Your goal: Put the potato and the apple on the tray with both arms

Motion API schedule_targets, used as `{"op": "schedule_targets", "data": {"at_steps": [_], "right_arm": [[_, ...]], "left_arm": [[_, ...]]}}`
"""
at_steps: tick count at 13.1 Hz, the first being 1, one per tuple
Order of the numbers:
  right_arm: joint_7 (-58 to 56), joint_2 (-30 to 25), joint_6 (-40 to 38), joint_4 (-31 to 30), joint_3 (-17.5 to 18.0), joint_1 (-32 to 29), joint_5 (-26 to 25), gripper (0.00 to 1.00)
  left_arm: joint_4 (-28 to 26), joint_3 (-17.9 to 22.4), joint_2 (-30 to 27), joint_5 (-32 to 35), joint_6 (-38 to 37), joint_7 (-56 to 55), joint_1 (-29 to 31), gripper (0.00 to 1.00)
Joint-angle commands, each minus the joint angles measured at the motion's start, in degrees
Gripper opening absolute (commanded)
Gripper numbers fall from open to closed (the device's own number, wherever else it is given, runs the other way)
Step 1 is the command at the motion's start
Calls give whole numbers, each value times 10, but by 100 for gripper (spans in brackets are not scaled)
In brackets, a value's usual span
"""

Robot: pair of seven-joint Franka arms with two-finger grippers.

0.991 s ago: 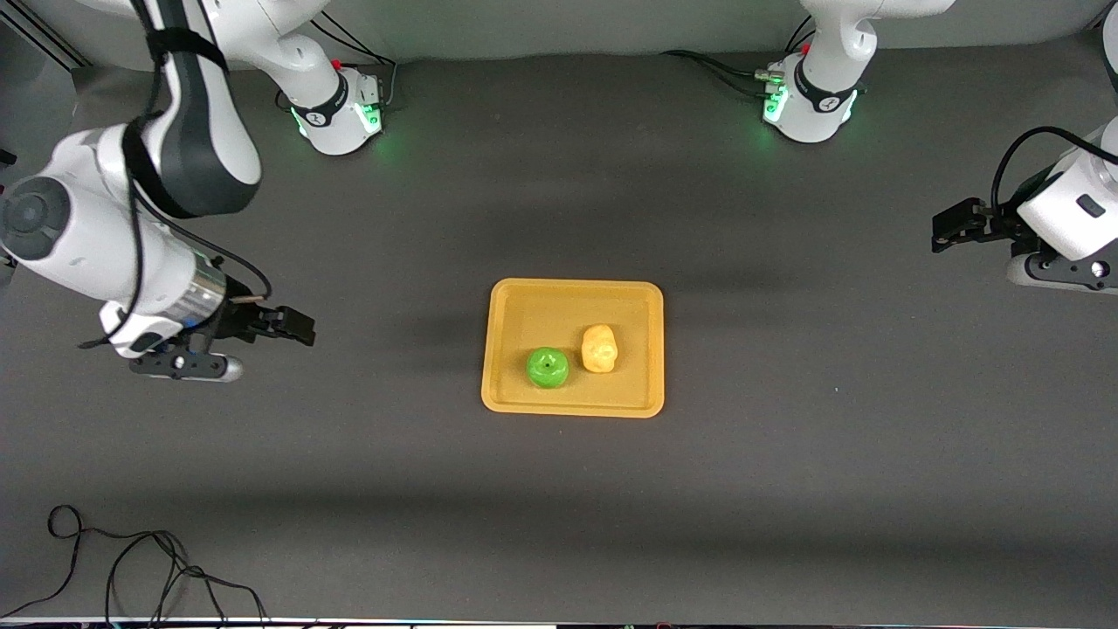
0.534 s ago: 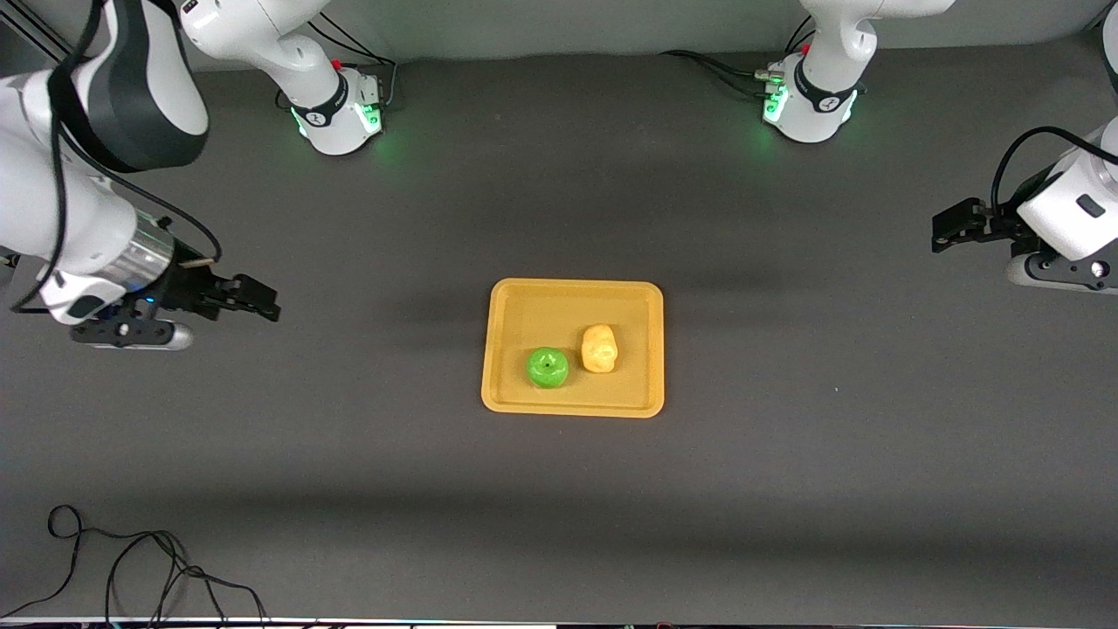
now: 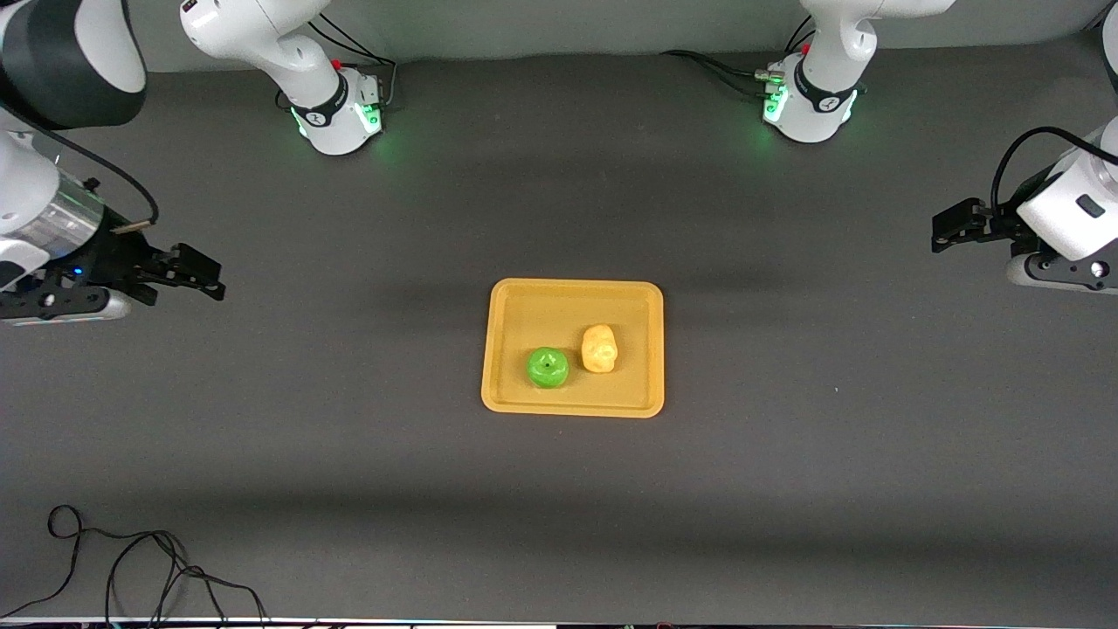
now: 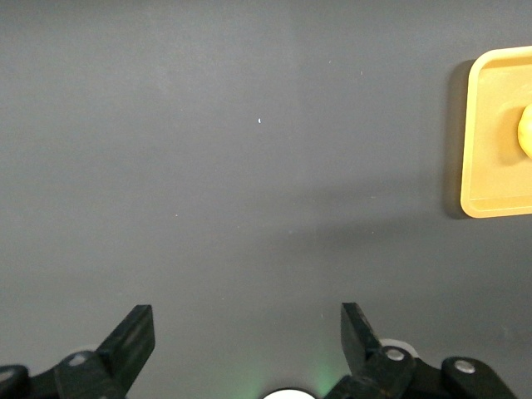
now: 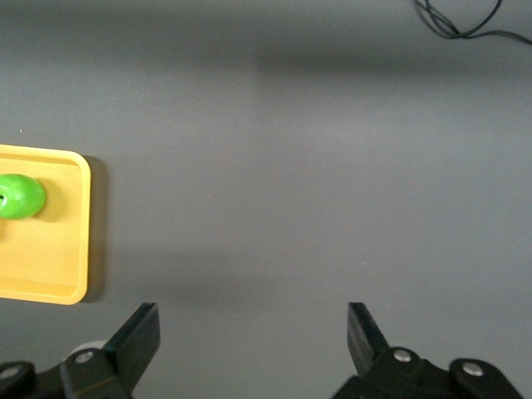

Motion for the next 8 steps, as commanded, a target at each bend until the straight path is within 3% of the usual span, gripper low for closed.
{"op": "schedule_targets", "data": {"at_steps": [1,6,8], "right_arm": [[-23,-3,-17,10,121,-128,-10,100],[-15,0,-19,23,209,-223,-9,100],[-15,6,-45,23,212,-229,-10,100]], "left_arm": [[-6,6,-7,-4,-1,-6,-8,100],[-6,6,-7,-4,-2,-6,-8,100],[-7,6,-7,-4,-2,-6,-8,100]]}}
